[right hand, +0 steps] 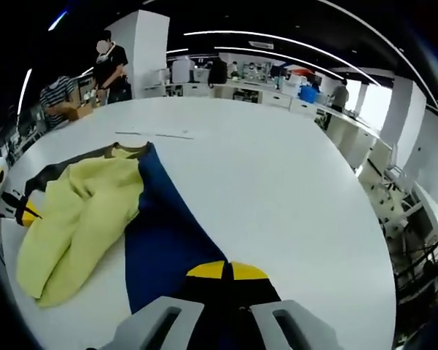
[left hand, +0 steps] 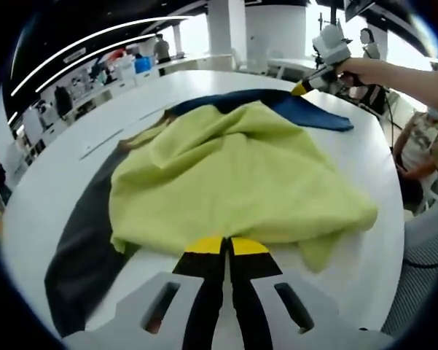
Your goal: Fold the garment on the visible template until the final outline fits inside the template.
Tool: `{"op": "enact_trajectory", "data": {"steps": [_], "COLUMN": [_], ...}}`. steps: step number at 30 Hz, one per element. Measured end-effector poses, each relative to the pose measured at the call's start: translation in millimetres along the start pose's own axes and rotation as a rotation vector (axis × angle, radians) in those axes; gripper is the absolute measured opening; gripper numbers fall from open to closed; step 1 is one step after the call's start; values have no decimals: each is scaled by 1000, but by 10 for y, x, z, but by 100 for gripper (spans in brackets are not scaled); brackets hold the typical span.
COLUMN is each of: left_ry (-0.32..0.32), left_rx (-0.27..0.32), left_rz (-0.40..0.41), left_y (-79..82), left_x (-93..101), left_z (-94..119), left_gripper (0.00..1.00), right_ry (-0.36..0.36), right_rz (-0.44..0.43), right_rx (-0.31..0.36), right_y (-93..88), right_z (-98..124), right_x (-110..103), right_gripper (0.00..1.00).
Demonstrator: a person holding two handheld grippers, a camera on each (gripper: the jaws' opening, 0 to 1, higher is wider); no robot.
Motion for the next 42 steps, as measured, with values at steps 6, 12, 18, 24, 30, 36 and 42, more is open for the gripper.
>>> {"op": "enact_trajectory", "data": {"steps": [6, 12, 18, 24, 30, 36, 42], "left_ry": [-1, -5, 0, 0, 5, 9, 28], "left_rx": [0, 3, 4, 0, -4, -8, 0], "left_rz": [0, 14, 22, 22, 20, 18, 23], "left_y": [1, -2, -5, -13, -19, -27, -24], "left_x": [4, -5, -13, -21, -30, -30, -48], "left_z": [10, 16, 16, 26, 39, 48, 55], "left_gripper": [0, 0, 0, 0, 0, 0, 0], "right_ry": [-19, -33, -50, -59, -69, -74, -78], "right_rz": [48, 100, 113, 128, 120, 89, 65], "right_rx": [-26, -43, -56, -56, -63, -55, -31], "right_y": [0, 2, 1, 17, 7, 2, 29], "right_z": [-115, -218, -308, -389, -432, -448, -416], "right_x": [117, 213, 326, 397, 444, 468, 470], "right_gripper": [0, 0, 0, 0, 0, 0, 0]}}
Point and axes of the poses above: the point that each gripper's makers call its tool centre point, and the gripper's own axes: z roughly backward along the fingers, x roughly to its right, y roughly out of its top, the point moved 2 cm from there along z, roughly backward along the fingers, and after that the axes turned 4 degrees about x, right-handed, at the moved point
